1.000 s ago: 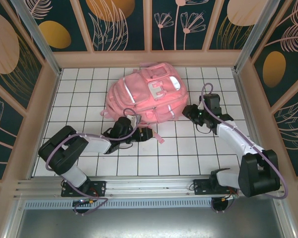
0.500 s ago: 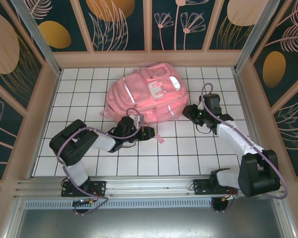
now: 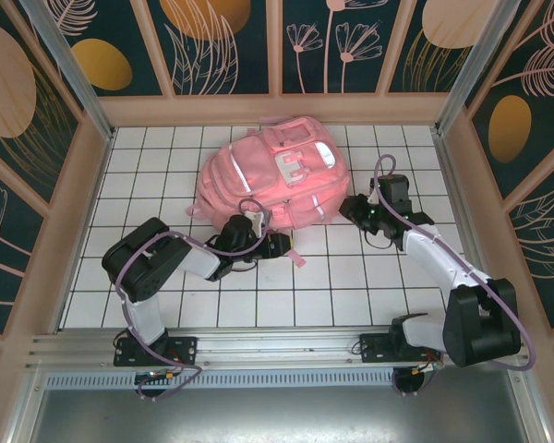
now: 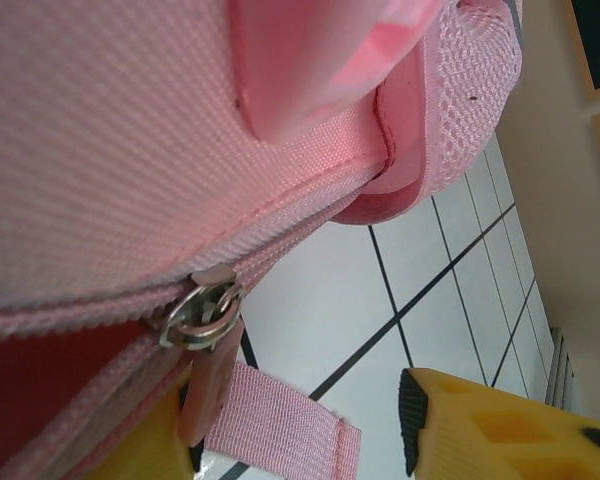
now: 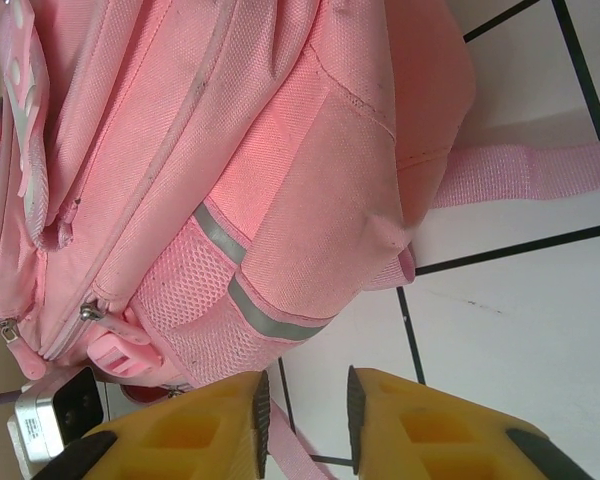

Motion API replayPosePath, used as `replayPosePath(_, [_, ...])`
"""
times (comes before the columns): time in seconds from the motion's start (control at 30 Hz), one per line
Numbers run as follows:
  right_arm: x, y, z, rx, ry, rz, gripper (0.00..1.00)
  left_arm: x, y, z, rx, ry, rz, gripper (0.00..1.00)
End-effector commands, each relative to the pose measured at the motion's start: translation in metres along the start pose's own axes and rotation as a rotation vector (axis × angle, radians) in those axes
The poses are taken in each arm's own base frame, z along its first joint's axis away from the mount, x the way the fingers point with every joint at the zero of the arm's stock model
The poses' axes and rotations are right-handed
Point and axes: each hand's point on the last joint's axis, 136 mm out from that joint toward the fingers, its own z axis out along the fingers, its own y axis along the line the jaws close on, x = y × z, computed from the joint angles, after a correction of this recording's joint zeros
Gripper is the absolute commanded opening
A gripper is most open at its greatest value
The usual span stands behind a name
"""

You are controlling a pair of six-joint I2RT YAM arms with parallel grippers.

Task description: Pack the student bag

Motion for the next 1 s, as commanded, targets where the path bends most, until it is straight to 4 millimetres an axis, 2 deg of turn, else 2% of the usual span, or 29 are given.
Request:
replayPosePath(0.0, [0.006,0.001,-0.006,-0.011,0.01,-0.022,0.29,-0.013,-0.005,0.005,0.015,-0.03,0.021,0.51])
replayPosePath(0.07, [0.006,0.002,-0.007,-0.013,0.01,-0.022,0.28,-0.015,-0.001,0.006,0.002,-0.037,0.017,0.45])
replayPosePath(0.23, [0.007,0.008,-0.004,-0.034,0.019,-0.022,0.28,-0.015,0.007,0.0,-0.032,-0.052,0.018,0.21])
replayPosePath(0.37, [0.016,0.016,0.008,-0.043,0.055,-0.004,0.32,-0.012,0.007,-0.005,-0.025,-0.044,0.022,0.06])
replayPosePath(0.43, [0.026,0.025,0.018,-0.064,0.092,0.022,0.37,-0.011,0.004,-0.007,-0.014,-0.038,0.027,0.0])
replayPosePath(0.5, [0.038,0.035,0.028,-0.079,0.121,0.042,0.48,-0.009,0.001,-0.01,-0.002,-0.028,0.031,0.0])
replayPosePath(0.63, [0.059,0.051,0.051,-0.076,0.169,0.121,0.59,-0.007,-0.005,-0.016,0.007,-0.018,0.046,0.0])
replayPosePath(0.73, [0.069,0.055,0.067,-0.09,0.185,0.204,0.68,-0.007,-0.012,-0.019,0.024,-0.012,0.06,0.0])
replayPosePath(0.83, [0.068,0.054,0.078,-0.082,0.167,0.255,0.67,-0.01,-0.02,-0.023,0.047,-0.012,0.069,0.0])
replayPosePath(0.9, [0.061,0.062,0.083,-0.12,0.139,0.248,0.62,-0.007,-0.023,-0.023,0.062,0.002,0.07,0.0])
replayPosePath(0.97, [0.053,0.062,0.088,-0.116,0.105,0.237,0.55,-0.011,-0.036,-0.029,0.098,-0.006,0.082,0.0])
